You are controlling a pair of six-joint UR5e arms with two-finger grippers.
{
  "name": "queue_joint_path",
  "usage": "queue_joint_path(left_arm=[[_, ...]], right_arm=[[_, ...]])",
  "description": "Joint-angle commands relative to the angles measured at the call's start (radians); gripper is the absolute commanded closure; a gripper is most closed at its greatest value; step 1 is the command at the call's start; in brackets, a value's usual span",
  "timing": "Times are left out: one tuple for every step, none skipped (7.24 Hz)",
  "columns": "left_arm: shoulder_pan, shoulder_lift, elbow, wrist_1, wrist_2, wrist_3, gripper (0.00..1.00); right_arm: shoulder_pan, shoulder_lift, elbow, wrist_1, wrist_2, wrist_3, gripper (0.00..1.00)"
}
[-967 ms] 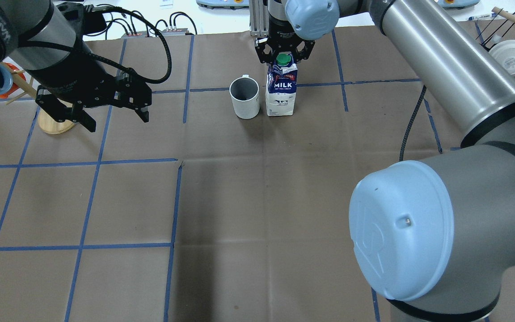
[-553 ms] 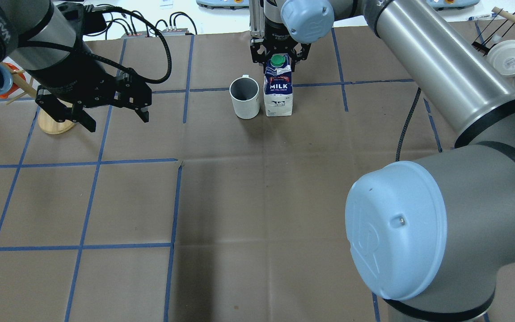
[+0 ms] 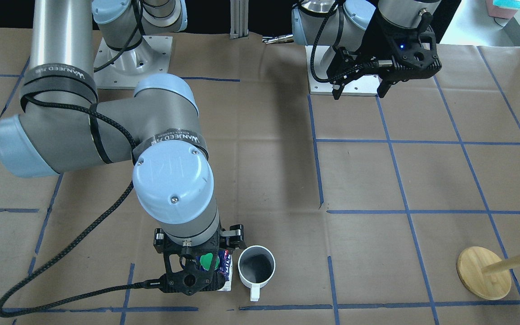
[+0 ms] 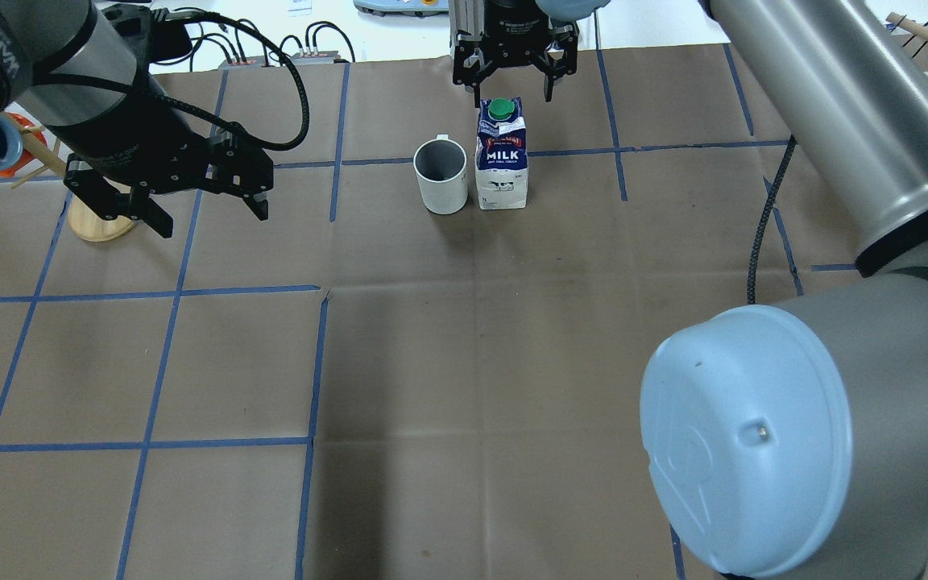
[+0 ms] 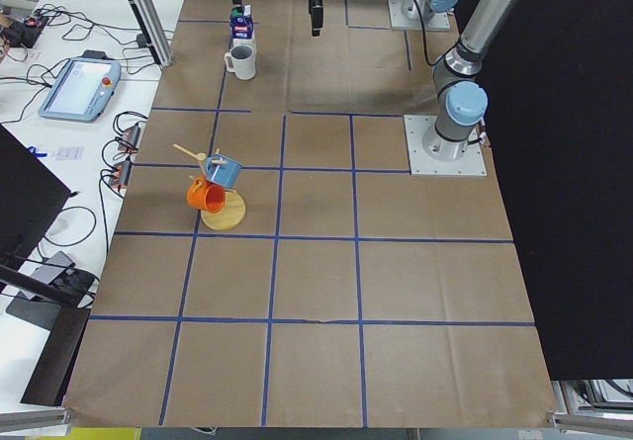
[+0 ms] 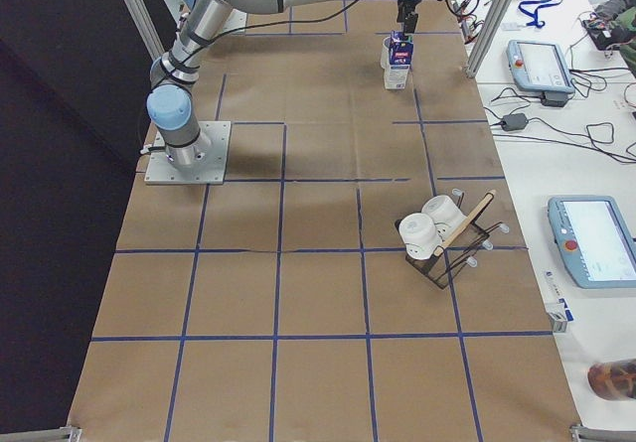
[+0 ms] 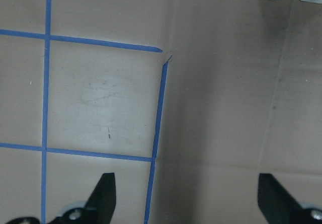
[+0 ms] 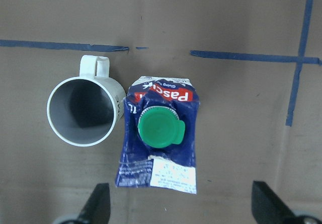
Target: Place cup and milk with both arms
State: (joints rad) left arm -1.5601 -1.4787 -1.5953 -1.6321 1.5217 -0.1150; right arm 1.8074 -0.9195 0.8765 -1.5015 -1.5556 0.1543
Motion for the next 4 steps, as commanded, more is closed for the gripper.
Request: queue_joint_path(left_arm=[[0.0,0.0,0.0,0.0,0.0,0.0,0.0],[0.0,0.0,0.0,-0.002,-0.002,0.0,0.0],[0.0,0.001,0.0,-0.002,0.0,0.0,0.0],[0.0,0.001,0.0,-0.002,-0.002,0.0,0.0]], right_arm=[[-0.055,-0.105,0.016,0.187,-0.009,-0.087,0.02],[-0.097,-0.177,0.062,0.238,-0.011,-0.125,0.04],[-0.132,-0.25,0.134,0.239,-0.009,-0.148,0.04],[-0.163,-0.33,0.268,0.219,-0.009,-0.148,0.07]])
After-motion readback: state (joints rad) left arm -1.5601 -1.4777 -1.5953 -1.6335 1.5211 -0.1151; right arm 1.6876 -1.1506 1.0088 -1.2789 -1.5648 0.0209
